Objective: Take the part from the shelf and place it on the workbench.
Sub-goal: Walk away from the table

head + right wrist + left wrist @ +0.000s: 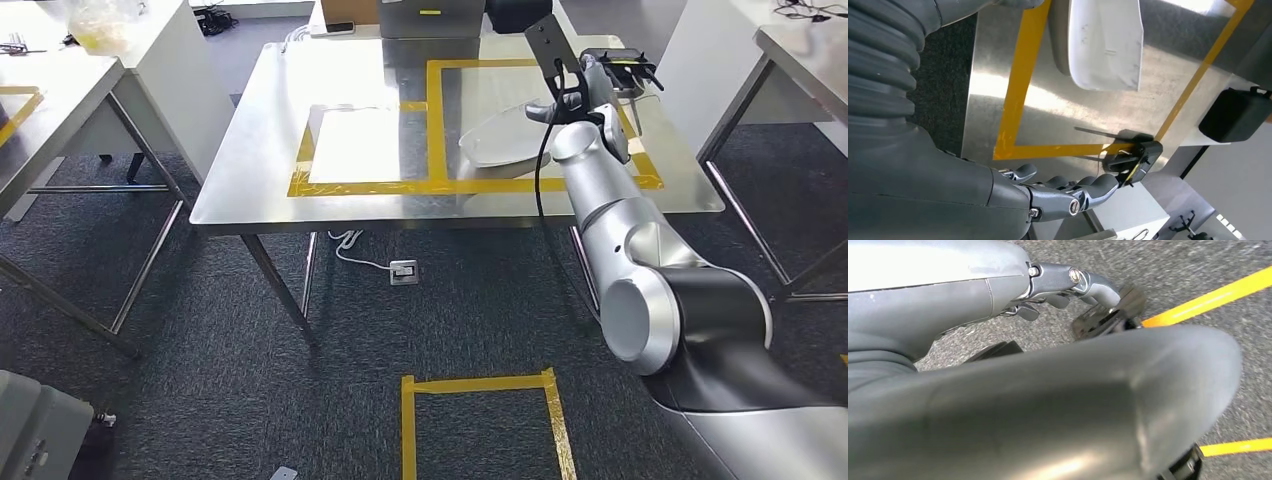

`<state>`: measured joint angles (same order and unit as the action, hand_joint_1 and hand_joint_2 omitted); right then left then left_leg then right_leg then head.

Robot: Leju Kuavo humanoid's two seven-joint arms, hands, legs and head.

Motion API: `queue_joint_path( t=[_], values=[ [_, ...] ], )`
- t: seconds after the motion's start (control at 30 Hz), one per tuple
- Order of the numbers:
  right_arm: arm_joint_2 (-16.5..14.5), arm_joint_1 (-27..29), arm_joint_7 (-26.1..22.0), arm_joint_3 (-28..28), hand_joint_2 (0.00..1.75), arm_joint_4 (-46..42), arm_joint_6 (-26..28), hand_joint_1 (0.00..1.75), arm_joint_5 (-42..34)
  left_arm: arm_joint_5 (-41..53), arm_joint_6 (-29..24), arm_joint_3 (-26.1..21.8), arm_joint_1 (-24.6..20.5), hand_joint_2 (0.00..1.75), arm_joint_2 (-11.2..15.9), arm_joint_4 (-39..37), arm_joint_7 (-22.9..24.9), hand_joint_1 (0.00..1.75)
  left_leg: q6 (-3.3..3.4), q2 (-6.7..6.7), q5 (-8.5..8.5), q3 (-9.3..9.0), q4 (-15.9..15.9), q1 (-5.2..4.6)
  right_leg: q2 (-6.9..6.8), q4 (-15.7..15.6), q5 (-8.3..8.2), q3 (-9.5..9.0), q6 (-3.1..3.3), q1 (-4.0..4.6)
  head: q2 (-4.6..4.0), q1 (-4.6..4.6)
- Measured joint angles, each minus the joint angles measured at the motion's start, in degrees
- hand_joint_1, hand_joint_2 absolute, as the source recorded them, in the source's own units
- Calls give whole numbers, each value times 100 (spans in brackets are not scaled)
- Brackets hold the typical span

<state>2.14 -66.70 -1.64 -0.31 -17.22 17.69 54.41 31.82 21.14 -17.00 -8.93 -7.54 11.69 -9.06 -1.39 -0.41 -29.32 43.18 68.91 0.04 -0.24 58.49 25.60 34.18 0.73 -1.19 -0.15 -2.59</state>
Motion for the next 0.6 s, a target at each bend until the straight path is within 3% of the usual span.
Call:
queue_joint_path(
  t=[0.03,0.07,0.1,0.17,0.23,0.27,0.3,0.37,0.4,0.43,0.5,0.53,0.57,0.6],
  values=[
    [0,9,-8,0,175,0,4,0,-4,0,0,0,0,0,1,0,1,0,-21,5,-173,56,358,12,-1,2,-69,88,-5,0,0,2],
    [0,24,-19,0,175,0,8,0,-11,0,0,0,0,0,1,0,0,0,-35,8,-211,49,597,23,-4,5,-138,177,-13,-1,0,1],
    [0,43,-29,-1,175,0,14,0,-19,0,0,0,0,0,2,1,-1,0,-42,9,-138,-43,663,31,-7,9,-205,265,-26,-2,0,2],
    [0,66,-48,-2,175,-1,26,0,-32,0,0,0,-3,0,3,3,-6,0,-44,10,78,-521,218,49,-13,28,-335,425,-71,-8,0,1],
    [5,64,-62,-7,175,-18,40,0,-37,-1,0,0,-11,0,2,8,-17,0,-6,0,2,-1091,-536,33,-19,49,-441,531,-141,-8,0,-2],
    [8,59,-67,-11,175,-26,46,0,-40,-1,0,0,-14,0,0,9,-22,0,34,-12,-77,-1238,-782,16,-25,46,-491,553,-181,-9,0,-8],
    [9,62,-70,-16,175,-33,47,0,-44,-1,0,0,-12,0,-2,10,-25,0,85,-25,-115,-1279,-906,-9,-30,25,-545,562,-222,-15,0,-14],
    [16,96,-75,-30,175,-29,43,0,-55,0,0,0,-4,0,-1,9,-25,0,204,-27,-16,-1202,-947,-21,-30,-14,-603,582,-302,-38,0,-14],
    [25,121,-76,-38,175,-27,41,0,-63,2,0,0,-3,0,1,8,-22,0,260,-18,55,-1157,-958,-19,-25,51,-492,626,-330,-45,0,-14],
    [38,141,-76,-46,175,-25,41,0,-72,4,0,0,-2,0,1,7,-20,0,307,-9,133,-1098,-969,-13,-21,237,-267,704,-349,-45,0,-14],
    [55,159,-79,-56,175,-24,41,0,-84,11,0,0,-1,0,0,5,-15,0,362,-1,285,-927,-968,-22,-13,958,357,921,-360,-26,0,-23],
    [58,168,-79,-60,175,-24,41,0,-87,15,0,0,0,0,-1,5,-12,0,373,0,358,-833,-965,-33,-9,1351,566,1002,-359,-12,0,-24],
    [61,184,-79,-64,175,-24,41,0,-89,18,0,0,1,0,0,4,-9,0,380,1,427,-742,-962,-45,-5,1637,640,1023,-348,5,0,-23],
    [63,203,-78,-70,175,-24,41,0,-92,21,0,0,1,0,0,3,-6,0,383,2,493,-655,-958,-56,-2,1742,584,951,-329,22,0,-23]
  ],
)
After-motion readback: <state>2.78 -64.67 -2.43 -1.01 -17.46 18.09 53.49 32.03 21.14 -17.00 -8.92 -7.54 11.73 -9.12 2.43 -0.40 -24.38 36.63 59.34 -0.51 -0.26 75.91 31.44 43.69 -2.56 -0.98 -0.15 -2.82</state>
